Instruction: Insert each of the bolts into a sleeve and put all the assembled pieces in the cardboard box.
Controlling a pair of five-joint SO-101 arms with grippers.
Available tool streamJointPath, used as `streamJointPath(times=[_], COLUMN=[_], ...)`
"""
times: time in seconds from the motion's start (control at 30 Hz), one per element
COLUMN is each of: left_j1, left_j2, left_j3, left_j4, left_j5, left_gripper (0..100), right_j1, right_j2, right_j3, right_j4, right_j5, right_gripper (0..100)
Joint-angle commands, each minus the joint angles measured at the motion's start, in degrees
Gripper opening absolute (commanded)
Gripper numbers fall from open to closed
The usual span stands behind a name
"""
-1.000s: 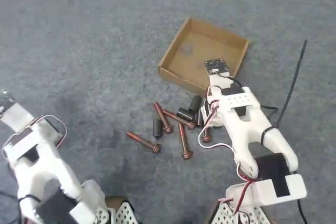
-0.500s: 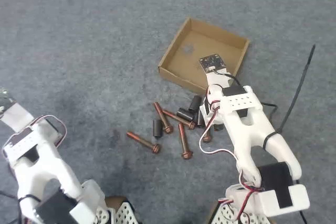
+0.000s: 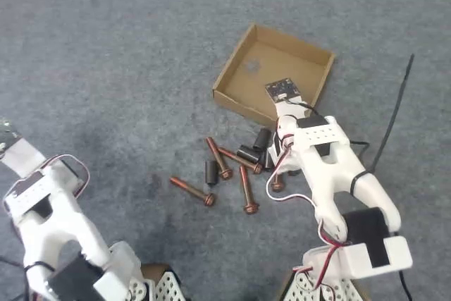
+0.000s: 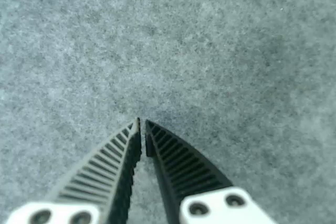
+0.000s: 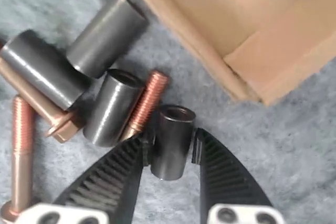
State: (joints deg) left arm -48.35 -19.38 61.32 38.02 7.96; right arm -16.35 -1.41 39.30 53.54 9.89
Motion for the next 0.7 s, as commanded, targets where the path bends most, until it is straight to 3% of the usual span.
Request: streamJointPath(times=[0.0,0.17,0.27,0.37,0.57,0.67], left_j1=[0.2,0.2,0.2,0.2,0.5,5.4], left_j2=[-0.2,-0.2,-0.2,-0.2,-0.2,-0.3], left_j3=[-2.5,-2.5,-2.5,-2.5,-2.6,-2.9], left_j4=[-1.1,-1.1,-1.1,-1.1,-1.1,-1.1], left_j5=[0.0,0.0,0.0,0.0,-1.9,-5.3], left_gripper=[2,2,2,2,1,1], right_j1=[-1.9,-1.5,-1.5,-1.2,5.8,9.4], right_j2=[0.9,1.2,1.2,1.0,-0.5,-0.3], right_j3=[-0.9,-0.9,-0.9,-0.9,-1.7,-1.7], right_j4=[-0.7,-3.1,-2.8,-2.6,-3.1,-6.1], right_j5=[3.0,3.2,3.2,3.2,2.6,2.6], right_gripper=[11.4,10.2,0.0,1.9,0.6,0.6])
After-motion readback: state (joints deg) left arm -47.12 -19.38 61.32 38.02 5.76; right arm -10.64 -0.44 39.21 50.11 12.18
